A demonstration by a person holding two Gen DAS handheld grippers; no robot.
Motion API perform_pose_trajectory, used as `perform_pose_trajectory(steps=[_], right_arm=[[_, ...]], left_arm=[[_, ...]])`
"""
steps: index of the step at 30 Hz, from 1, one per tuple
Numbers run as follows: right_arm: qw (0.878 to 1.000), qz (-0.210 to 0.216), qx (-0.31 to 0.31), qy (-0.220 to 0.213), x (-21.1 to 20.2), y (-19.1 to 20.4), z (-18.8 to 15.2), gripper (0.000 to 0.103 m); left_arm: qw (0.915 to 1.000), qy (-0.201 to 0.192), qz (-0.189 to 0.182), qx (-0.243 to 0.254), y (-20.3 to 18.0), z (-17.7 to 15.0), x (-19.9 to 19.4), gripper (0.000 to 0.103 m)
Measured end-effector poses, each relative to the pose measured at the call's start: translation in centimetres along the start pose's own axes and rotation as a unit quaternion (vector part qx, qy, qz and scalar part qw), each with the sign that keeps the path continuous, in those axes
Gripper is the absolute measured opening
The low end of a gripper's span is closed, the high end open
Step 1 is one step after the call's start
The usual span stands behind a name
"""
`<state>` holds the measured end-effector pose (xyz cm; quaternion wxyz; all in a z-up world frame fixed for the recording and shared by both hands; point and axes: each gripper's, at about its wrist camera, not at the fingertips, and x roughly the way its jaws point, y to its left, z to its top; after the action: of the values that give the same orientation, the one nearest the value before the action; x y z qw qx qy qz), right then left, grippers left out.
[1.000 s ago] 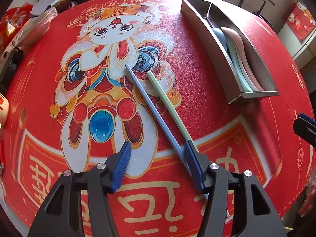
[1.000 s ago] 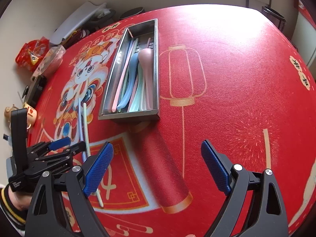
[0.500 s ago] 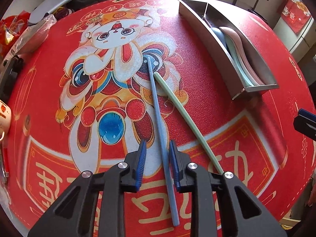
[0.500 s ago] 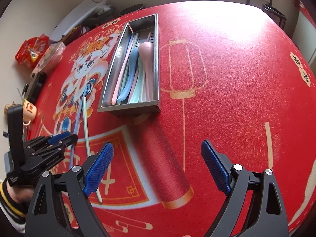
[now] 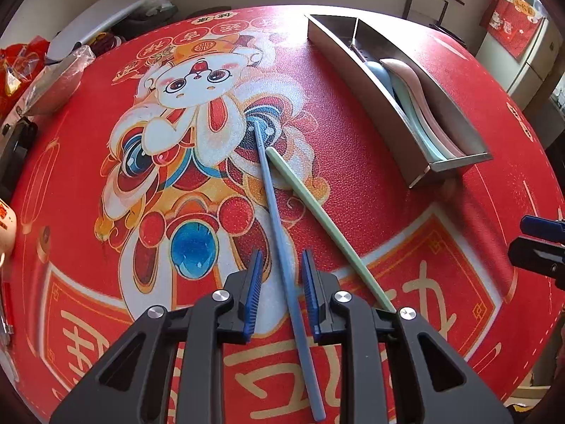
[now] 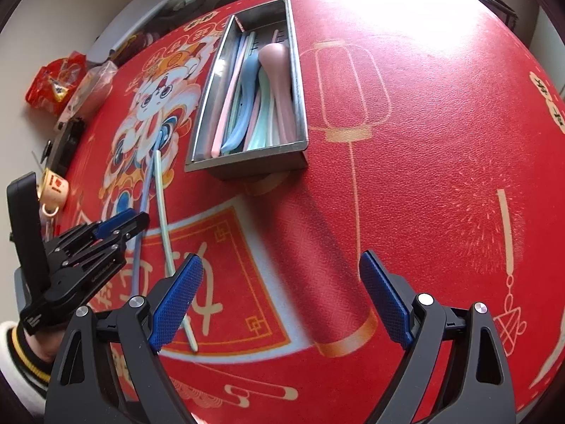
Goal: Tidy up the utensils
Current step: 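Reach the left gripper to the blue chopstick and close on it, then close the right gripper on the mint chopstick while the left gripper holds the blue chopstick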
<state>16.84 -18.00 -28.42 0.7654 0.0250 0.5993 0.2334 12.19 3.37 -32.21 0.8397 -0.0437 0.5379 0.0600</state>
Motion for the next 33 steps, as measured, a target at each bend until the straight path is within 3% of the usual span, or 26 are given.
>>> perform_pose_trajectory(steps=[1,3,9,22,24,26,33], right_arm=[[1.000,-0.001,-0.006,0.001,0.0,0.3,0.0,0.087],[1.000,-0.004,-0.020,0.003,0.0,1.0,-0.1,0.087],[0.999,-0.008,-0.047,0.000,0.1,2.9,-0.1,0.087],[0.995,0.007,-0.102,0.019,3.2,9.3,-0.9,0.087],[0.994,0.006,-0.111,0.020,3.9,10.5,-1.0,0.070],[0.993,-0.002,-0.116,0.018,4.8,11.4,-0.9,0.069],[0.991,-0.050,-0.124,0.000,7.0,13.5,-0.4,0.050]], left_arm=[[1.0000,0.000,-0.005,-0.003,0.1,-0.1,-0.1,0.007],[0.9998,0.001,-0.015,-0.015,0.7,-0.4,-0.2,0.006],[0.9966,-0.008,-0.047,-0.068,3.4,-1.7,-1.3,0.006],[0.9925,-0.030,-0.041,-0.111,9.1,-4.7,-5.0,0.006],[0.9928,-0.032,-0.037,-0.109,9.8,-5.2,-5.5,0.006],[0.9932,-0.032,-0.035,-0.106,10.4,-5.6,-5.8,0.006],[0.9940,-0.035,-0.035,-0.098,12.5,-6.6,-6.8,0.006]])
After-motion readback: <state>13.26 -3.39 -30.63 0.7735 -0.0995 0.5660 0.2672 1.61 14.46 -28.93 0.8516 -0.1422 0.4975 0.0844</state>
